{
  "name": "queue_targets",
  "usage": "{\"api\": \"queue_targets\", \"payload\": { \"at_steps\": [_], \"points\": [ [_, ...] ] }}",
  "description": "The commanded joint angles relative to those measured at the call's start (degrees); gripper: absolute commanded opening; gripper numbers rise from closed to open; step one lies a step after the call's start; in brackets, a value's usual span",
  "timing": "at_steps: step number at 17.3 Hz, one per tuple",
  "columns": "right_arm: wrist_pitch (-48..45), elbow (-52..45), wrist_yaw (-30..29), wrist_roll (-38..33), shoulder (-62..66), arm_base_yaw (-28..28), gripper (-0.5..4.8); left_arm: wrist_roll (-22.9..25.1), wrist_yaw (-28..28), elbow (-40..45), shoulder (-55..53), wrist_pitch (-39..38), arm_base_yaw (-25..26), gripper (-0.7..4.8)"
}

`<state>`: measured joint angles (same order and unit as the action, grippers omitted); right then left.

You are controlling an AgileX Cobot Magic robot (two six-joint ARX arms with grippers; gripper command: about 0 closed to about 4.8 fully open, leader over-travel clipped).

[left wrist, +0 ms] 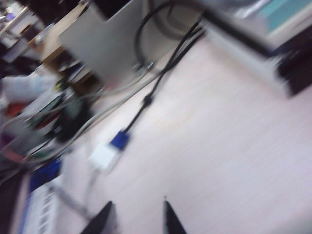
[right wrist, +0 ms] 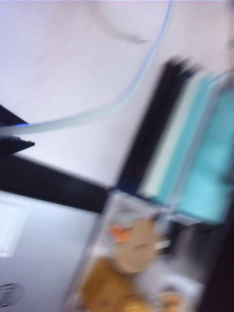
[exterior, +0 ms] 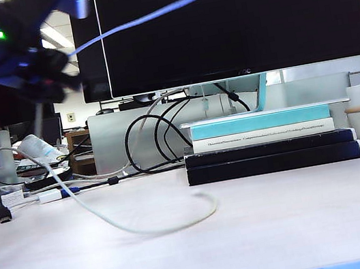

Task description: Unfold the white charging cable into a straight cable.

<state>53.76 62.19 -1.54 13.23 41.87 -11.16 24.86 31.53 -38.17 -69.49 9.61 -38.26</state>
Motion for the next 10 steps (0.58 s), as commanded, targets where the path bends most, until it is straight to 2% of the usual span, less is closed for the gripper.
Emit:
{"api": "queue_targets", "payload": {
  "at_steps": [1, 5, 7, 10],
  "points": [
    [0.5, -3.6, 4.2, 0.4, -0.1, 2.2, -0.08, 0.0, 1.4, -0.2, 1.9, -5.4, 1.7, 1.44],
    [-3.6, -10.1, 8.1, 0.5, -0.1, 7.4, -0.07, -0.7, 1.9, -0.2, 3.2, -11.2, 6.3, 1.56],
    [-6.5, -12.6, 5.7, 0.3, -0.1, 10.4, -0.08, -2.0, 1.2, -0.2, 3.2, -13.7, 8.4, 1.57],
    [-9.5, -15.6, 5.9, 0.3, 0.8, 14.4, -0.07, -2.9, 0.3, -0.2, 3.2, -17.2, 9.7, 1.57]
  ]
}}
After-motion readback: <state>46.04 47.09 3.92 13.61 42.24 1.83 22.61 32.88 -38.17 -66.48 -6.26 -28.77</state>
